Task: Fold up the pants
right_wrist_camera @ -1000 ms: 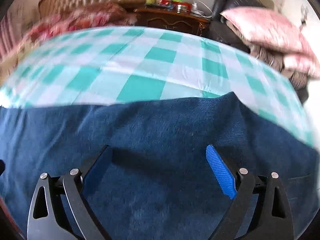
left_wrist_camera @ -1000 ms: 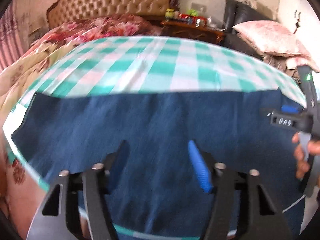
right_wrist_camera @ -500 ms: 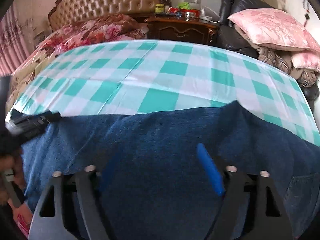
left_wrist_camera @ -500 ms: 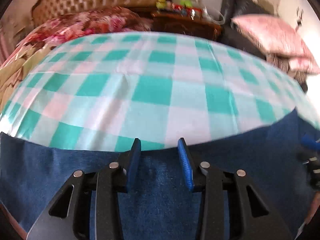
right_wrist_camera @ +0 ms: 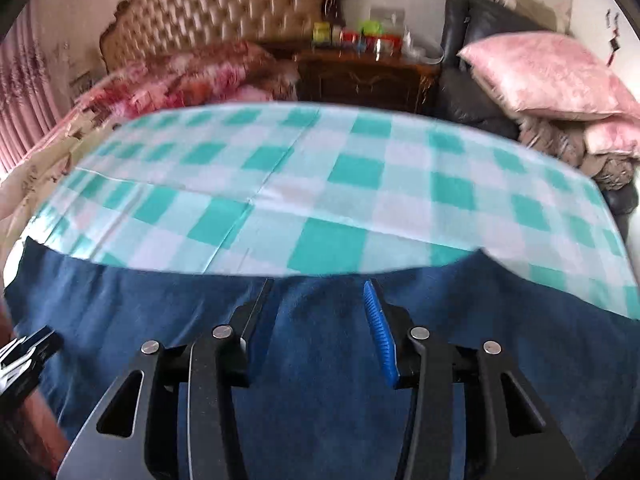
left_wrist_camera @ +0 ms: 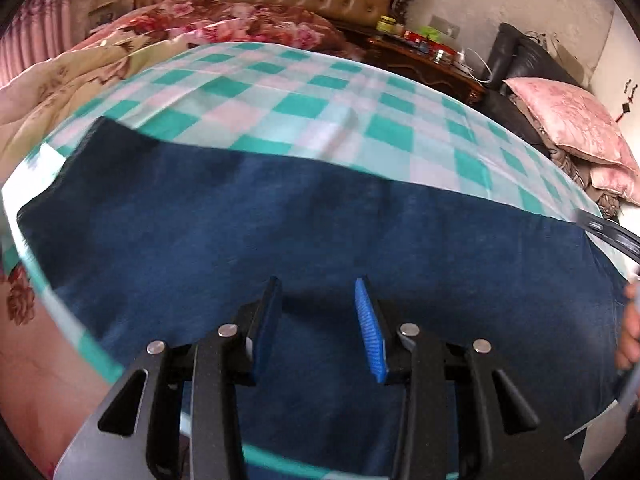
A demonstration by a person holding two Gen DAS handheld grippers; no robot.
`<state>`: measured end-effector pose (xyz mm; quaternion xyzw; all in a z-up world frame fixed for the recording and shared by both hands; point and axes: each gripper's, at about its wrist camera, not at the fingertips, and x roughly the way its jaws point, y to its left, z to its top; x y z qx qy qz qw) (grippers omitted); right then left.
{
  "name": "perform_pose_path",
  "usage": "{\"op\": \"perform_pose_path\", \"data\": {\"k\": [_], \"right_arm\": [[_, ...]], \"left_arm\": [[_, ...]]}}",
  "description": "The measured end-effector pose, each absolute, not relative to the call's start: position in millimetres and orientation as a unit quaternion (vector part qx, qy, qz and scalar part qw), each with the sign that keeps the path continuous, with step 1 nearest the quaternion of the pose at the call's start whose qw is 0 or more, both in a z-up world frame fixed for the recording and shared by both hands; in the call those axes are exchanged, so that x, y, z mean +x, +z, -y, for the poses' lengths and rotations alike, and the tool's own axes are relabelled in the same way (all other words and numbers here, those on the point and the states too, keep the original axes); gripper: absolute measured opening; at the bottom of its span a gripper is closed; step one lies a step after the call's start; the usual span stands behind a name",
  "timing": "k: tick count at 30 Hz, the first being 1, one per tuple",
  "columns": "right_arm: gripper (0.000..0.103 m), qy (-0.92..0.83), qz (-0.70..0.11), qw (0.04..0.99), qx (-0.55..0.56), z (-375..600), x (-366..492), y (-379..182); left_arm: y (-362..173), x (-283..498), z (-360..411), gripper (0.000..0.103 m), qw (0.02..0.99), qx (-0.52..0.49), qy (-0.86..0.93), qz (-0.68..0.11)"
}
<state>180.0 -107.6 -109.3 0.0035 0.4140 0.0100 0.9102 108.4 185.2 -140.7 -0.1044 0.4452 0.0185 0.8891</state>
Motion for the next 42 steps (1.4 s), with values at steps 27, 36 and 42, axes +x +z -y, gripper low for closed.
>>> {"op": "perform_pose_path", "data": {"k": [27,36,42], "right_arm": [[0.046,-0.32,-0.434,0.817,0.204,464.3,-92.5,-150.2],[0.045,-0.31,-0.45,0.835,0.065,450.6,-62.8,-152.6],[0.043,-0.298,-0.446,0.842,0.064,453.3,-70.9,-151.6]], "left_arm": [[-97.0,-10.3,93.4,0.051,0.817,0.031,-0.411,-0.404],[-107.0,-42.9,218.6,0.05,0.795,0.154,-0.467,-0.355],[-125.6,-53.6,283.2,0.036,0.794,0.25,-0.461,-0.309]]}}
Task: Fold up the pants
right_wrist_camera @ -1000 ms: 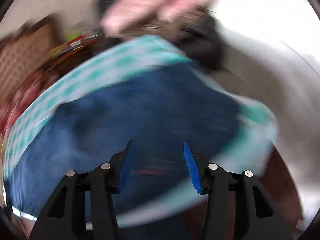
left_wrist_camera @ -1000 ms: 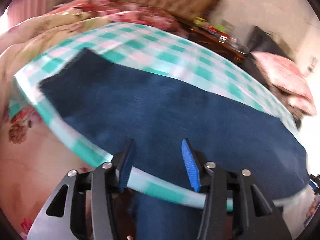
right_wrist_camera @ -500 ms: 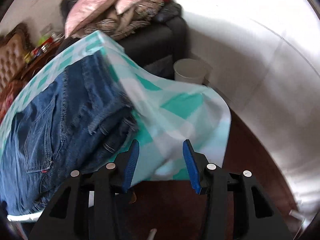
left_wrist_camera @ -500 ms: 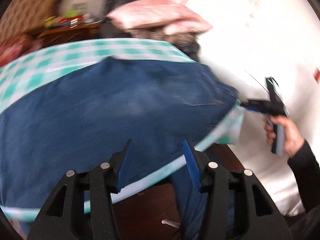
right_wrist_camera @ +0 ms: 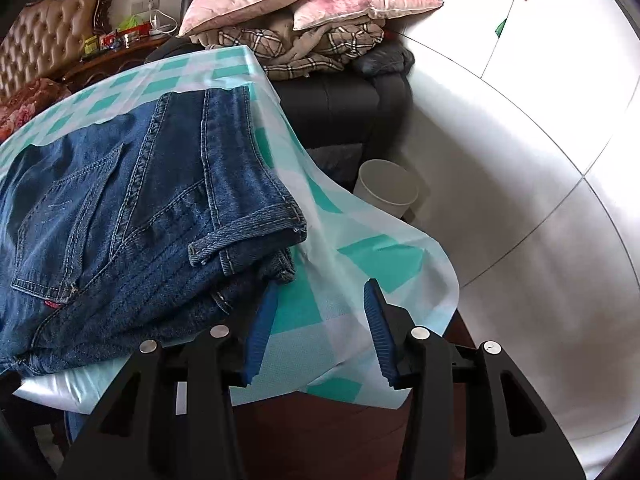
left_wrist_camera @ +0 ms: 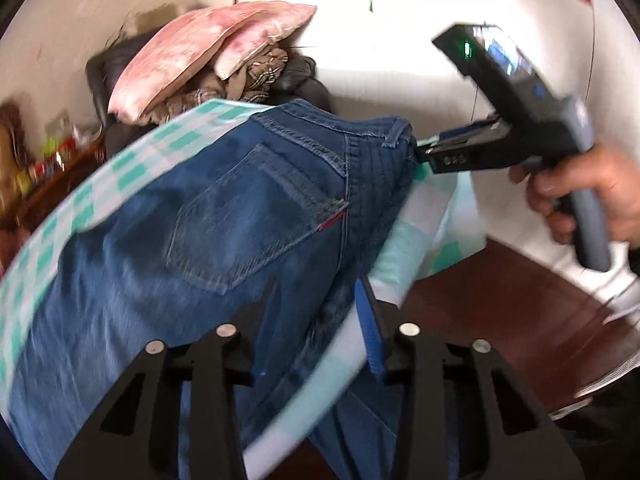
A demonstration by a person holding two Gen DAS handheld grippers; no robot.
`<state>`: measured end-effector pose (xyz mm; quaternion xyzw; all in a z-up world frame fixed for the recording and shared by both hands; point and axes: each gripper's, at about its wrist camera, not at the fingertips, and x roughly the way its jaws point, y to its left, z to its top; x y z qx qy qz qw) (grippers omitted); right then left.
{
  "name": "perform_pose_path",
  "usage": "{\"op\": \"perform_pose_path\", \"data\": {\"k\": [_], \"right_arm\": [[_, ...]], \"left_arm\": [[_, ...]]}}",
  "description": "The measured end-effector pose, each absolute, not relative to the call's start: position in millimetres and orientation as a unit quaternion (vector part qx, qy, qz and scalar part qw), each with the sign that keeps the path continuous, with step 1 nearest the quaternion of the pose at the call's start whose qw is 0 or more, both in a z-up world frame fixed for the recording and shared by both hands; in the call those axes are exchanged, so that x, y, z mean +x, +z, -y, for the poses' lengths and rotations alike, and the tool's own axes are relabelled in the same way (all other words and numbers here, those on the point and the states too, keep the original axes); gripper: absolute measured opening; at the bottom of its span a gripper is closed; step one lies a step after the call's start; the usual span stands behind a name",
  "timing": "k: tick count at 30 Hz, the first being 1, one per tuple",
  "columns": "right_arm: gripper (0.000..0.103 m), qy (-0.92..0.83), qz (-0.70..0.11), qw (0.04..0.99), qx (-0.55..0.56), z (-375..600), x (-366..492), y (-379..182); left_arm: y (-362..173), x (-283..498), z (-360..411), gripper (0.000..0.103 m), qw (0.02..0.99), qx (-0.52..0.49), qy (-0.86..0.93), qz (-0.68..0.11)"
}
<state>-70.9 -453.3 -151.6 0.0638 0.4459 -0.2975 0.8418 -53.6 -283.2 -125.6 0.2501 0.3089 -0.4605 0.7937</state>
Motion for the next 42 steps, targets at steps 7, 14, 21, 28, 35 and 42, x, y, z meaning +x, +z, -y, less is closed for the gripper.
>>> {"op": "perform_pose_path", "data": {"k": [7,14,21,28,35,42], "right_arm": [[0.041,-0.296,-0.445,0.842,0.07,455.3,-72.0,-152.2],[0.04,-0.302,-0.444,0.84,0.081,457.2,-71.6,-152.7],[0.034,-0.383,-0.433,0.809,0.103,469.8,-92.6,-138.3],[0.048,-0.304,-0.352,0.884,0.05,419.2,-78.3,-85.7],[0.06,-0.317,-0.436,0.842,0.002,413.9,-34.7,-137.5],[0.067,-0.338,-0.444,0.83,0.001,413.6,-43.5,-143.7]], "left_arm": [[-130.8,-52.2,301.4,0.003,0.796,0.297,-0.449,-0.279],[-124.9,-54.7,293.9,0.002,0.791,0.302,-0.454,-0.277],[-137.4,-61.0,296.9,0.01,0.795,0.309,-0.446,-0.27],[-113.3,-47.7,242.2,0.024,0.81,0.153,-0.461,-0.329],[-121.4,0.1,124.9,0.024,0.861,0.047,-0.333,-0.38],[-146.2,8.4,-2.9,0.017,0.884,-0.003,-0.226,-0.41]]}}
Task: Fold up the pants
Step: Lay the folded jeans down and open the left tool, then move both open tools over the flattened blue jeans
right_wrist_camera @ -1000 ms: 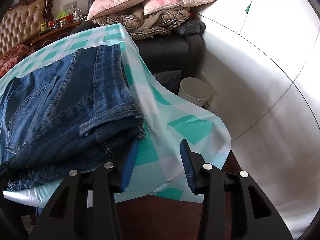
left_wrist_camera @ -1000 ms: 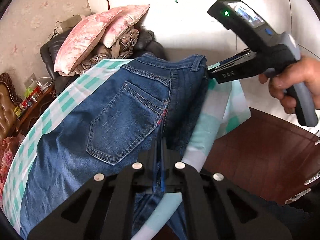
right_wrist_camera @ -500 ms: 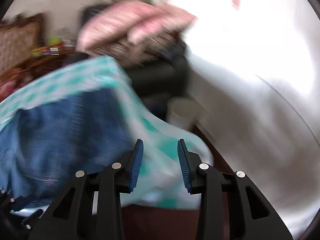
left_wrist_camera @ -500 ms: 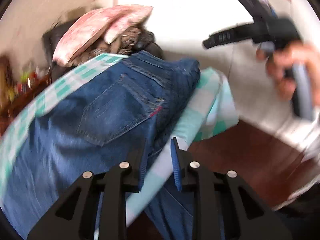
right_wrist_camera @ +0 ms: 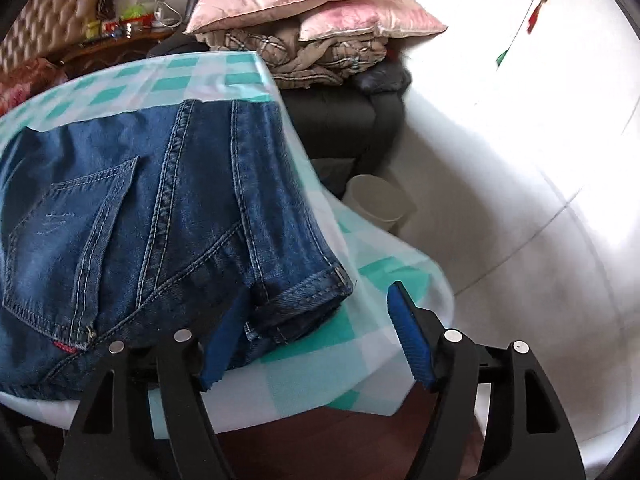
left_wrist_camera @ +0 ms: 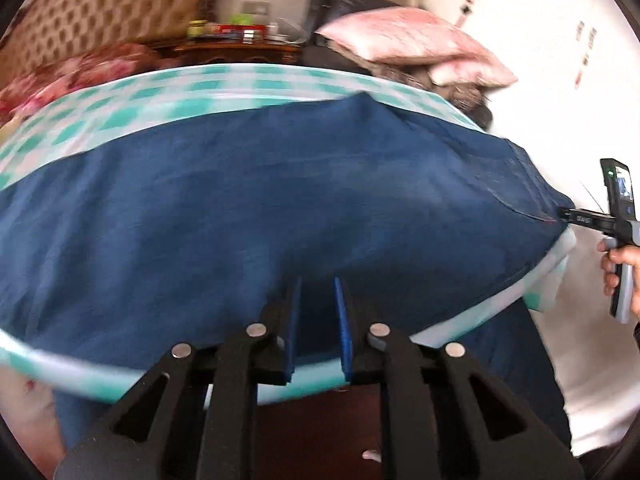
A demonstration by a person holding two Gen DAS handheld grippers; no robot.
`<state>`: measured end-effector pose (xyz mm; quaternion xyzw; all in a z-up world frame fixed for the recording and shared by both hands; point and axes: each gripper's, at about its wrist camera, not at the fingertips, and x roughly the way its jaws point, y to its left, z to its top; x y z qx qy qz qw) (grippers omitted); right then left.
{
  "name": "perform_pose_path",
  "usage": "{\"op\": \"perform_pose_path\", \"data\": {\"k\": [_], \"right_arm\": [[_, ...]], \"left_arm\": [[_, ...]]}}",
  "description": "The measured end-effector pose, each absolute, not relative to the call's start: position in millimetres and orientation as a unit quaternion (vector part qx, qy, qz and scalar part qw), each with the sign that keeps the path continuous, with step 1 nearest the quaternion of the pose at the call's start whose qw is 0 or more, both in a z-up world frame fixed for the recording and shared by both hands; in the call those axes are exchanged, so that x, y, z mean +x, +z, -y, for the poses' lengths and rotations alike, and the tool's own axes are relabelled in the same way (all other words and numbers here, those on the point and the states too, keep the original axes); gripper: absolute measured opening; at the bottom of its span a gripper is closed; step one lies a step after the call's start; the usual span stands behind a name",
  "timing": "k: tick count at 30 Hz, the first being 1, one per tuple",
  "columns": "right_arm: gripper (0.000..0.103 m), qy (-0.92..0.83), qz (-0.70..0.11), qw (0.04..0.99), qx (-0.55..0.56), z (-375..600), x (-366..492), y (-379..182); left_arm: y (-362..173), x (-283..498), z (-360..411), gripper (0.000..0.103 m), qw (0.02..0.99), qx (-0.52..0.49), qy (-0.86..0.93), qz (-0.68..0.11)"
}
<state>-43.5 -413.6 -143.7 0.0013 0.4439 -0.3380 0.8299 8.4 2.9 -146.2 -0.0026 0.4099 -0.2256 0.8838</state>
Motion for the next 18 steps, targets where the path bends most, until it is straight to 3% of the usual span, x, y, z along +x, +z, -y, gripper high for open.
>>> {"op": "perform_pose_path", "data": {"k": [2,5,7,12,18], "right_arm": [[0.068,-0.358,-0.431,0.828,-0.006,404.9,-44.3,-132.2],[0.08,-0.322,-0.397,0.86,-0.002,375.5,-31.9,-104.6],[0.085,-0.252,-0.382,0.889,-0.003,335.1,-13.9,-88.8],[0.088,-0.085,-0.373,0.922,-0.055,215.5,50.5,-87.0],[0.088,0.005,-0.392,0.912,-0.118,109.9,118.9,-109.7]], "left_arm": [[-144.7,8.9,-30.1,0.02,0.892,-0.013,-0.191,-0.41],[-140.8,16.3,-81.5,0.038,0.907,-0.049,-0.124,-0.401],[-140.6,29.3,-124.7,0.058,0.913,-0.081,-0.057,-0.395],[-147.2,64.4,-207.8,0.064,0.905,-0.138,0.038,-0.401],[-146.6,97.0,-254.2,0.063,0.911,-0.12,0.052,-0.392]]}}
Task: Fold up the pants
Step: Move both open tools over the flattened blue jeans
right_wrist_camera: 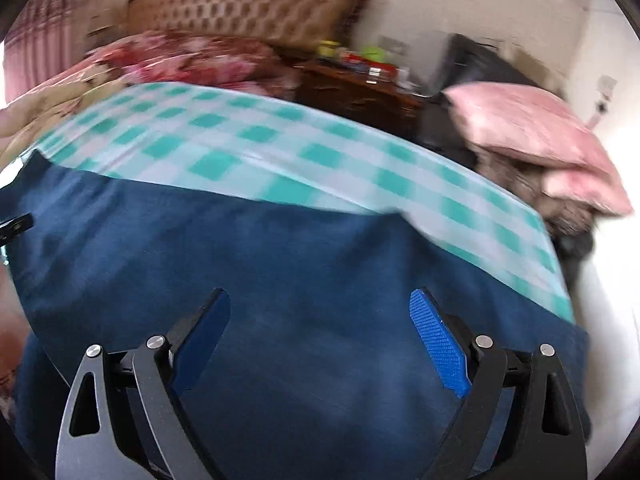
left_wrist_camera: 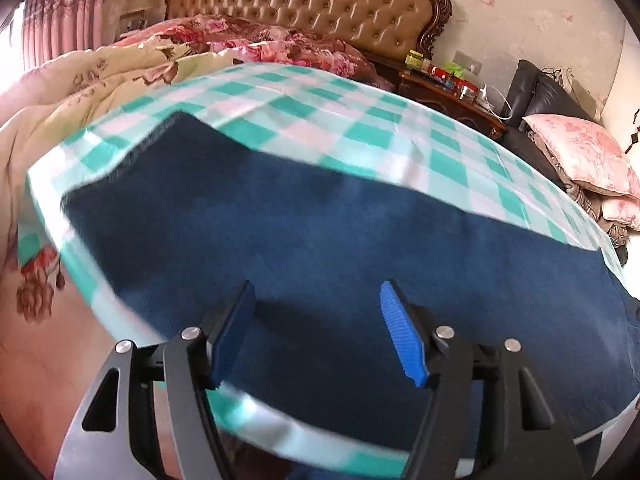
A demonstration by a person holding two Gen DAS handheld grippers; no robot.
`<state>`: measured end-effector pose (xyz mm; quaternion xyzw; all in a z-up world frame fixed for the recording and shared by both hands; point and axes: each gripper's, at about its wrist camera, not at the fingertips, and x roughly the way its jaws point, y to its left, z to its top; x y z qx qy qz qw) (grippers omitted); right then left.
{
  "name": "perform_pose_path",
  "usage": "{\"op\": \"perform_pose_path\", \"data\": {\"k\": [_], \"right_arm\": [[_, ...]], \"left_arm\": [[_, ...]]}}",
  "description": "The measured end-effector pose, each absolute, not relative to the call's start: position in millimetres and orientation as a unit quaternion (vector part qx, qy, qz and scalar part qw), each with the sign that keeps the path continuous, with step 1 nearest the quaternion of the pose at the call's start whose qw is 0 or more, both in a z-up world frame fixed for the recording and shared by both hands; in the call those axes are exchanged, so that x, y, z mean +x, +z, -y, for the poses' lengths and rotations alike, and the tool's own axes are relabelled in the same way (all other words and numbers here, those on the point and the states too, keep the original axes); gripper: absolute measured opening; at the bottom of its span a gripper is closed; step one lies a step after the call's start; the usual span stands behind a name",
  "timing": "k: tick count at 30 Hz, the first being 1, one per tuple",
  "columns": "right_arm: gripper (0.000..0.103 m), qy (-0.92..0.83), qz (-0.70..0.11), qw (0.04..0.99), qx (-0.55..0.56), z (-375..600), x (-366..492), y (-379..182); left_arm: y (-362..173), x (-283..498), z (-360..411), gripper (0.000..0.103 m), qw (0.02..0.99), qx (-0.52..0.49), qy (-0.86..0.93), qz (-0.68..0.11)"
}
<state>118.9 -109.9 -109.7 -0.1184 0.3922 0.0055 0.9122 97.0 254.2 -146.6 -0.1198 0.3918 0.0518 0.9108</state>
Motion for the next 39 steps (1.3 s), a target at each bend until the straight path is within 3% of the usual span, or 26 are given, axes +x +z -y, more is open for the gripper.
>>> {"op": "perform_pose_path", "data": {"k": [7,14,17,24,31,35,37,39], "right_arm": [[0.088,0.05,-0.413,0.898,-0.14,43.6,157.5,-120.5],[0.087,0.032,-0.439,0.884,-0.158,27.0,189.5,-149.4],[0.087,0.026,-0.446,0.882,-0.148,30.6,196.9,-161.7],[0.089,0.03,-0.453,0.885,-0.1,41.7,197.7,-164.9],[0.089,0.07,-0.459,0.883,-0.071,3.3,162.1,-145.6],[0.089,0.094,-0.476,0.873,-0.055,-20.7,135.5,-152.2],[0.089,0.091,-0.486,0.866,-0.067,-26.6,128.8,-160.0],[0.091,0.083,-0.489,0.864,-0.086,-31.1,123.7,-166.7]], "left_arm": [[-150.5,159.6,-312.5,0.029,0.902,-0.067,0.065,-0.421],[-138.6,203.7,-360.8,0.031,0.898,-0.084,0.088,-0.424],[-123.4,174.6,-376.9,0.04,0.906,-0.115,0.127,-0.387],[-131.2,82.4,-374.0,0.042,0.902,-0.165,0.134,-0.377],[-122.1,63.3,-287.6,0.082,0.911,-0.132,0.058,-0.386],[-132.9,83.3,-237.1,0.09,0.906,-0.093,0.036,-0.411],[-138.0,88.8,-221.0,0.1,0.905,-0.081,0.037,-0.416],[-145.2,93.7,-216.6,0.101,0.897,-0.085,0.047,-0.43]]}}
